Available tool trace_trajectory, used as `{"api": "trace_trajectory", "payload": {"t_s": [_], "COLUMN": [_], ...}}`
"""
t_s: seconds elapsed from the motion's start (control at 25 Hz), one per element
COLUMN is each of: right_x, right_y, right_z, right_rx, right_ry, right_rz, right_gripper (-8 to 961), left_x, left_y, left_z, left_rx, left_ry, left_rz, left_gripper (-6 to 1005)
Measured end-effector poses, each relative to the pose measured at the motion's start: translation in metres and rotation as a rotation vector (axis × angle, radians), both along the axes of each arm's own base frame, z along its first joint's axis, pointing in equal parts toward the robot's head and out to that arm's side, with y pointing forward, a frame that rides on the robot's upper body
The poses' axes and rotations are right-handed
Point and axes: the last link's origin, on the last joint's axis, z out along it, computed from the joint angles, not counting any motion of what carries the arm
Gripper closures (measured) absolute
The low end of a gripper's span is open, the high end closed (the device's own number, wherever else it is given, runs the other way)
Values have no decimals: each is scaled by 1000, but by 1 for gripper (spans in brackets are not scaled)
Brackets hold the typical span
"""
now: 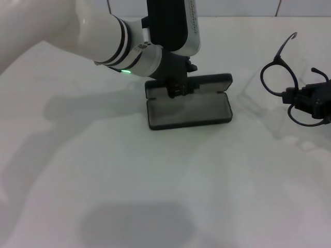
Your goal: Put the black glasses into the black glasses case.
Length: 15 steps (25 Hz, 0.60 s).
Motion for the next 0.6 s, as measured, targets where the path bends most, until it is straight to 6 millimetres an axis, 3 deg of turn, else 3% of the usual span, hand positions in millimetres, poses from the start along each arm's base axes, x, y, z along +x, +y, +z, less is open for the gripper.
{"api": "trace_trajectory", "payload": {"t_s": [0.16,0.36,0.48,0.6], "right_x": [3,1,-3,-9], "right_y": [-2,-2,-2,-6], "right_z": [0,1,5,11], "right_rx": [1,9,39,81], "right_ry": [0,12,45,97], "right_rz": [-7,3,46,123], "right_gripper": [839,838,838,838], "left_x": [4,15,22,10], "left_y": [-3,-16,-26,-29], "left_z": [-2,3,19,43], "left_rx": [-20,-104,-155,-123], "left_ry": [-19,-157,-406,-641], "left_rz": [-1,39,97,183], "left_gripper": [647,445,359,291]}}
